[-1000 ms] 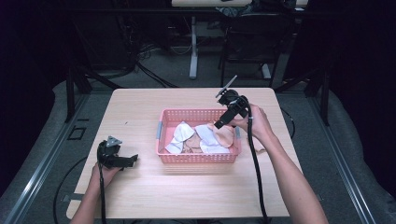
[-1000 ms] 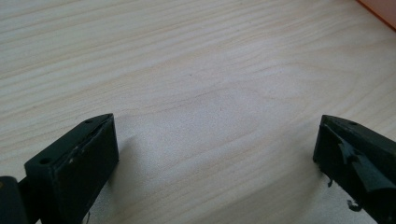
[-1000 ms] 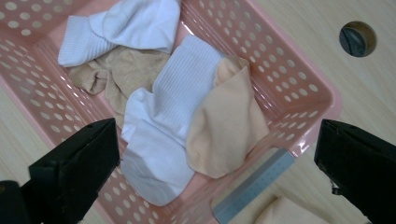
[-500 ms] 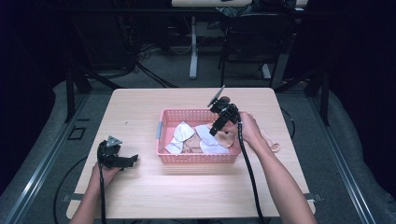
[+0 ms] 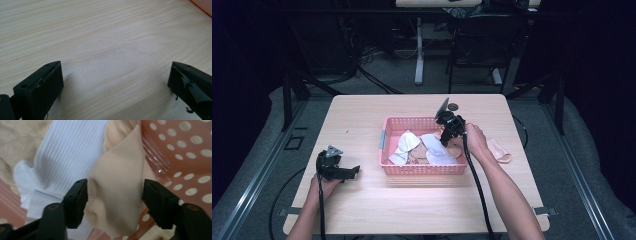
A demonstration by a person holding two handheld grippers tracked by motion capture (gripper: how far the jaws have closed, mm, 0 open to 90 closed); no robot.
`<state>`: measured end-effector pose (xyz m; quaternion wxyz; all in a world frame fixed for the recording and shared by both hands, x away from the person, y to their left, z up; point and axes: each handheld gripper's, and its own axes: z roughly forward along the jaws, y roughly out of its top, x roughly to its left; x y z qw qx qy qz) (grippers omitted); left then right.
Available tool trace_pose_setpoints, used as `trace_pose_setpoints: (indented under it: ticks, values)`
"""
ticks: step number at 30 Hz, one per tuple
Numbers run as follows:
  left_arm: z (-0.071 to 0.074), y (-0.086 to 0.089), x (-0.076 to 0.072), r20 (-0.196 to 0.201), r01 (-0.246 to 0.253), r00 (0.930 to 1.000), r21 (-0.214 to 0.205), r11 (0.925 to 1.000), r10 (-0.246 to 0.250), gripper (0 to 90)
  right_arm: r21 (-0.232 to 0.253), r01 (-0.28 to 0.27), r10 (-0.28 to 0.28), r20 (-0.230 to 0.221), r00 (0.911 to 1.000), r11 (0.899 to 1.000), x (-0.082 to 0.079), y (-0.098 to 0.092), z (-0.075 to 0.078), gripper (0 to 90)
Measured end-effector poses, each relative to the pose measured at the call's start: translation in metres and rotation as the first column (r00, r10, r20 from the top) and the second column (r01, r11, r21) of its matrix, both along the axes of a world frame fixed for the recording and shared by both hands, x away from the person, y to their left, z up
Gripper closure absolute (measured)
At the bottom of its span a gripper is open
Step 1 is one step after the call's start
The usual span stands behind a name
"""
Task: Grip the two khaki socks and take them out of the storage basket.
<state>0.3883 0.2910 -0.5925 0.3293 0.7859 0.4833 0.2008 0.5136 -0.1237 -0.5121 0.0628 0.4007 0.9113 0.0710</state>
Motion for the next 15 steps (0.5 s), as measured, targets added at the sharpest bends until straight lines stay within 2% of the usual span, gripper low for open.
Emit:
trace_pose_setpoints:
  ticks: [1,2,4,5,7,8,9,15]
  values:
    - [0.0,0.0,0.0,0.0,-0.001,1.0,0.0,1.0,0.001,0.0,0.0,0.003,-0.003,-0.005,1.0,1.0,0.0,0.0,-0.001,44.7]
    - [0.0,0.0,0.0,0.001,-0.001,1.0,0.0,1.0,0.001,0.0,-0.005,0.007,-0.008,-0.019,0.9998,1.0,0.001,0.0,-0.002,57.8]
    - [0.0,0.0,0.0,0.0,0.0,1.0,0.0,1.0,0.0,0.0,-0.009,0.003,-0.003,-0.035,0.9994,1.0,0.001,-0.001,-0.003,67.1]
    - [0.0,0.0,0.0,-0.002,0.001,1.0,0.001,1.0,-0.001,0.0,-0.007,0.0,0.0,-0.038,0.9993,1.0,0.001,-0.001,-0.003,75.1]
    - [0.0,0.0,0.0,-0.002,0.001,1.0,0.001,1.0,-0.001,0.0,0.016,0.001,0.0,-0.032,0.9995,1.0,0.0,-0.003,0.0,81.7]
    - [0.0,0.0,0.0,-0.002,0.001,1.0,0.001,1.0,-0.001,0.0,0.002,-0.008,0.008,-0.051,0.9987,1.0,0.0,-0.004,0.004,82.8]
    - [0.0,0.0,0.0,-0.002,0.0,1.0,0.001,1.0,0.0,0.0,0.027,0.003,-0.002,-0.036,0.9993,1.0,-0.002,-0.004,0.005,83.3]
    - [0.0,0.0,0.0,-0.003,0.002,1.0,0.001,1.0,-0.002,0.0,0.054,-0.012,0.013,-0.018,0.9997,0.998,-0.012,-0.009,0.023,83.8]
